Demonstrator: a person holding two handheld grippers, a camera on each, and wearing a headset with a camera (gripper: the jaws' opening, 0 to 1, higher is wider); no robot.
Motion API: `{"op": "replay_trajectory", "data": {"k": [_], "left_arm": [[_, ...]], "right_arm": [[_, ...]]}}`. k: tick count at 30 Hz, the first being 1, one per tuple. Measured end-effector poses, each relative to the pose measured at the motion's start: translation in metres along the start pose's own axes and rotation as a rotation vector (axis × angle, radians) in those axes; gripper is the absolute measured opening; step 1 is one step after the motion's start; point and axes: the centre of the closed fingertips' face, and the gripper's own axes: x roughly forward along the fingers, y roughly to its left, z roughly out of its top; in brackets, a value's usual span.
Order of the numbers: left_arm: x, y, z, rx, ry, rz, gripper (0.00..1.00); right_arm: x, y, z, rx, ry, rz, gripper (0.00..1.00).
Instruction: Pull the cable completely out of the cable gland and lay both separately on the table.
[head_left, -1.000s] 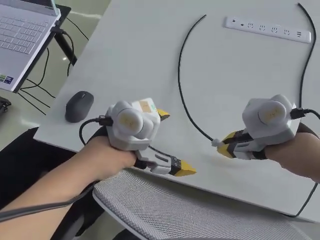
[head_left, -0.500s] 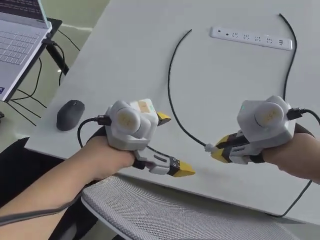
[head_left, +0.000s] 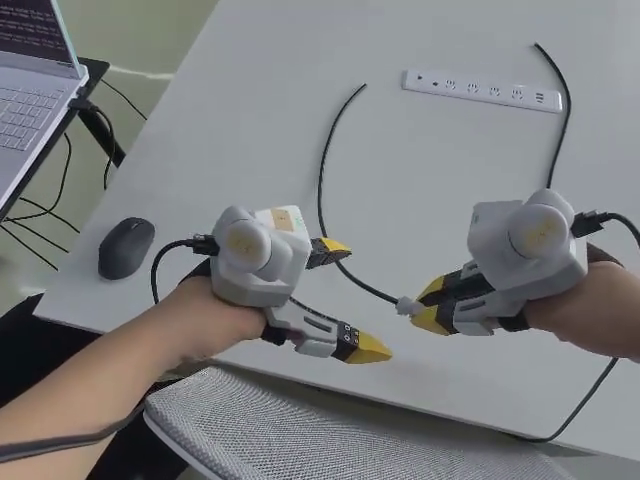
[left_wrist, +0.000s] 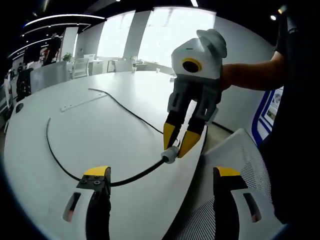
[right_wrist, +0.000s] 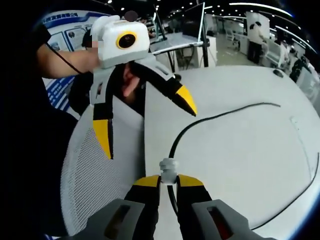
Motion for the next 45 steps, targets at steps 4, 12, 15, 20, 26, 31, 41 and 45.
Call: {"op": "replay_trajectory", "data": {"k": [4,12,15,20,26,31,41,45], "left_arm": [[0.006,-0.002,0.001,0.007,0.003,-0.022,0.82],[0.011,-0.007,0.014,-0.024,-0.038,-0.066,0.75],[0.012,-0.008,0.018,-0.031,-0.055,-0.080,0.70],[0.014,-0.007,0.024,-0.077,-0.083,-0.110,0.64],[0.019,-0.009,0.021,-0.063,-0.062,-0.123,0.55],[0.022,-0.014,0.019,-0.044,-0.043,-0.133,0.54],[0.023,-0.022,0.022,-0.038,-0.050,-0.171,0.37],[0.021,-0.027,0.022,-0.031,-0.045,-0.187,0.30]], "right_arm": [[-0.004,0.003,0.003,-0.030,0.008,0.008,0.07],[-0.011,0.007,0.007,-0.102,0.018,0.033,0.07],[-0.013,0.009,0.010,-0.127,0.016,0.040,0.07],[-0.013,0.007,0.009,-0.152,0.022,0.043,0.07],[-0.015,0.008,0.011,-0.177,0.021,0.050,0.06],[-0.016,0.008,0.012,-0.187,0.014,0.053,0.07],[-0.018,0.009,0.011,-0.221,0.026,0.057,0.07],[-0.017,0.010,0.008,-0.229,0.033,0.064,0.07]]}}
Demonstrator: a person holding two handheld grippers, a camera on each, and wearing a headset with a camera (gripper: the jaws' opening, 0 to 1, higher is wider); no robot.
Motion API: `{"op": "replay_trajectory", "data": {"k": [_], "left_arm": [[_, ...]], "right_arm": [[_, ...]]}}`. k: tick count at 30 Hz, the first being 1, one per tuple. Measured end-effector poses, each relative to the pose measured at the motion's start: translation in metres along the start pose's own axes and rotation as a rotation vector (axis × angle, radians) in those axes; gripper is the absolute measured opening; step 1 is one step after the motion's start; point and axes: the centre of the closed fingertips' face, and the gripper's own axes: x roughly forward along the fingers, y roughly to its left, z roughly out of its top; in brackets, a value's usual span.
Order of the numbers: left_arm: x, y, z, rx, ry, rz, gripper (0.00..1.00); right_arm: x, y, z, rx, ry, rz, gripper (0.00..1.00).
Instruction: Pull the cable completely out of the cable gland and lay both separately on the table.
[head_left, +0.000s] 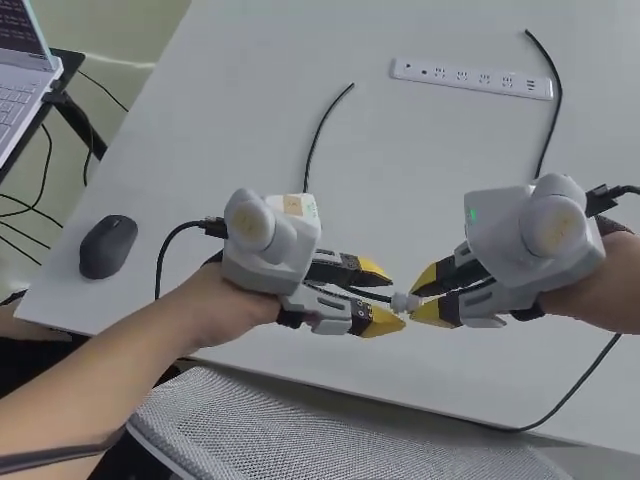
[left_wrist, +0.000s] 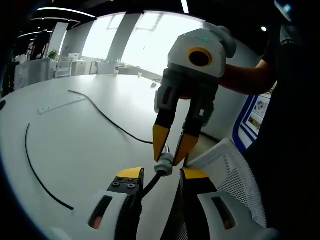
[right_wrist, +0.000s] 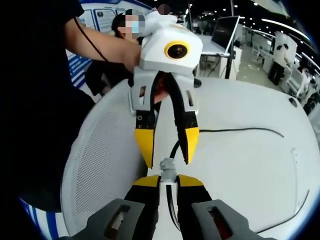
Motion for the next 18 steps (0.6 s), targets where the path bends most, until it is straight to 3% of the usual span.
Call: {"op": "replay_trajectory", "data": {"k": [18], "left_arm": [[0.0038,-0.0044,-0.0004,0.028,0.003,-0.027,0.21]], "right_arm": [[0.0034,0.0039,-0.0036,-0.069,0.013,0.034,0.07]]}}
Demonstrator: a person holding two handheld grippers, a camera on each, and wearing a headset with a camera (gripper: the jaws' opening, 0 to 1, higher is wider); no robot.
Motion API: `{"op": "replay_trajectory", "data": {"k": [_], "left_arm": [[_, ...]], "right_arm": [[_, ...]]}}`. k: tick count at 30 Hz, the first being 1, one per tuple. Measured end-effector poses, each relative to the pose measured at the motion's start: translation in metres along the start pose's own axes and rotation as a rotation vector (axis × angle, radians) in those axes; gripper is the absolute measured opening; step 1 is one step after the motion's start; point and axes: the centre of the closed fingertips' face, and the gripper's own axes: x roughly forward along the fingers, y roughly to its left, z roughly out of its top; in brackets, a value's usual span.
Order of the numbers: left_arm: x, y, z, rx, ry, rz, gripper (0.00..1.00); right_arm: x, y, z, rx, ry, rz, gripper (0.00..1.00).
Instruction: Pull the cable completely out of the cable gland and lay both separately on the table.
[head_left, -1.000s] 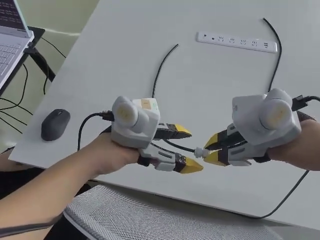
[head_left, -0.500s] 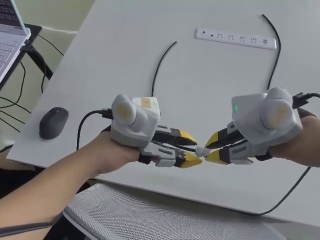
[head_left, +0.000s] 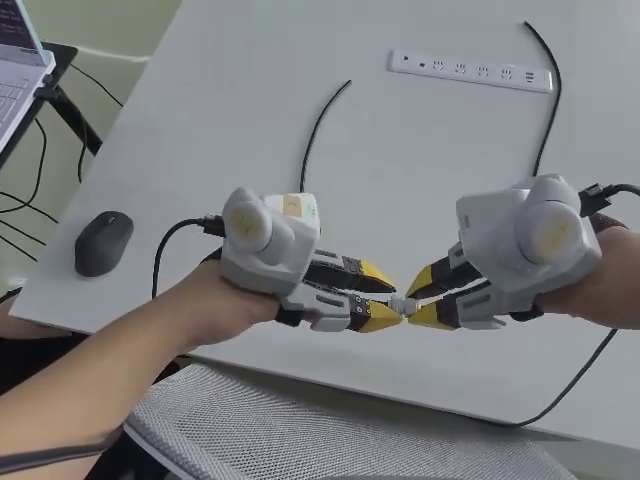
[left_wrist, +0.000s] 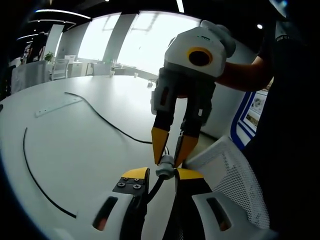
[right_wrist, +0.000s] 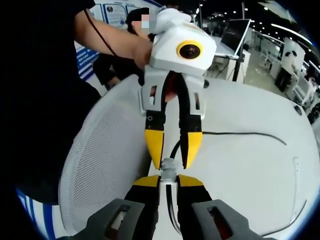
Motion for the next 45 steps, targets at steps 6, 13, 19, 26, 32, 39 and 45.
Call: {"op": "replay_trajectory", "data": {"k": [6,13,19,26,32,39,45], "left_arm": [[0.002,0.000,-0.003,0.005,0.013,-0.005,0.20],[0.004,0.002,-0.006,0.025,0.014,-0.016,0.16],[0.005,0.004,-0.006,0.054,0.007,-0.005,0.16],[0.004,0.006,-0.005,0.062,0.017,0.017,0.15],[-0.001,0.006,0.003,0.036,0.017,0.024,0.15],[-0.006,-0.002,0.014,0.021,0.014,0.026,0.15],[-0.009,-0.004,0.016,0.049,0.021,0.030,0.15]], "right_arm": [[0.000,0.000,-0.001,-0.009,0.000,0.009,0.07],[0.000,0.000,-0.002,-0.022,-0.003,0.015,0.07],[-0.001,-0.002,-0.003,-0.011,-0.014,0.015,0.07],[-0.001,-0.005,-0.002,-0.008,-0.043,-0.002,0.07],[-0.008,-0.007,0.004,0.013,-0.104,-0.016,0.08],[-0.015,-0.006,0.014,0.113,-0.204,-0.028,0.08],[-0.022,-0.005,0.015,0.204,-0.270,-0.021,0.09]]}}
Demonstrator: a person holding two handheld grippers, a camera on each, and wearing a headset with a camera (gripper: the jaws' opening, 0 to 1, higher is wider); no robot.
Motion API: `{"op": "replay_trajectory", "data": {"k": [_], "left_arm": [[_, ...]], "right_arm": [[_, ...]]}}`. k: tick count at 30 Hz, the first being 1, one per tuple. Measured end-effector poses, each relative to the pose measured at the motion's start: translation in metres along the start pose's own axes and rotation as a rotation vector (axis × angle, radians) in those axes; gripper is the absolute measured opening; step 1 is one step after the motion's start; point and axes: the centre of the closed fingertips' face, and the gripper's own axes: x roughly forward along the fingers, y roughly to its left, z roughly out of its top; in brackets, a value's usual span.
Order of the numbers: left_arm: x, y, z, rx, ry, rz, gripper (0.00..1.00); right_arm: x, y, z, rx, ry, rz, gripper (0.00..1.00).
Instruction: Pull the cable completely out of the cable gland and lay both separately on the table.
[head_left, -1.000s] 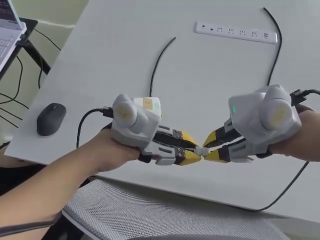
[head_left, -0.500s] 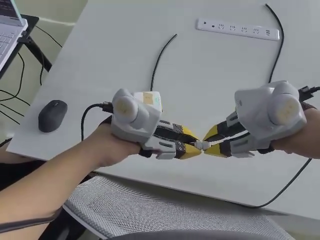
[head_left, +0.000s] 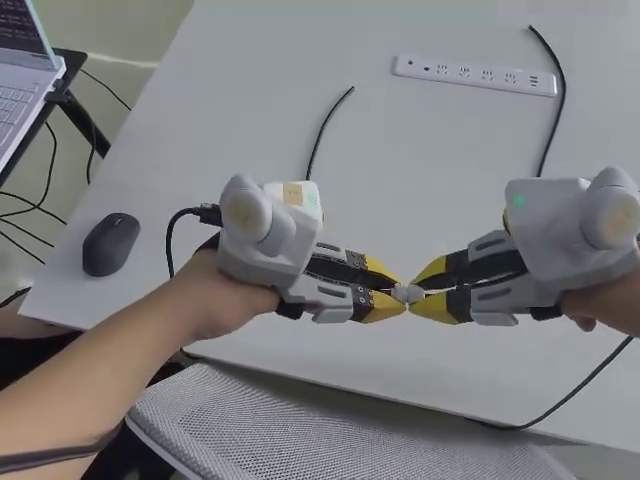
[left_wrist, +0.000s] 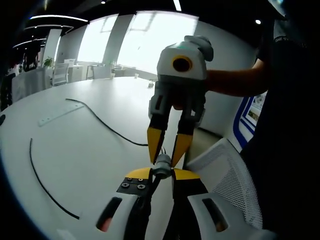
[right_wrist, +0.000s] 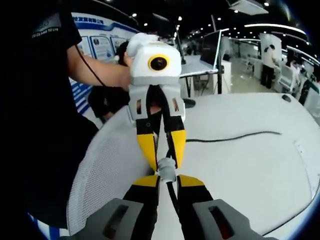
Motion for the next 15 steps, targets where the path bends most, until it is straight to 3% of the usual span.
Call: {"op": "replay_trajectory", "data": {"k": [7,11,15], "left_arm": [[0.000,-0.001,0.004,0.042,0.012,-0.002,0.15],[-0.002,0.000,0.011,0.070,-0.001,0.003,0.15],[-0.003,-0.002,0.011,0.116,0.020,-0.001,0.15]], "right_arm": [[-0.012,-0.003,0.003,0.139,-0.080,0.036,0.13],[-0.019,-0.003,0.011,0.241,-0.164,0.082,0.12],[-0.027,-0.005,0.023,0.362,-0.243,0.147,0.11]]}}
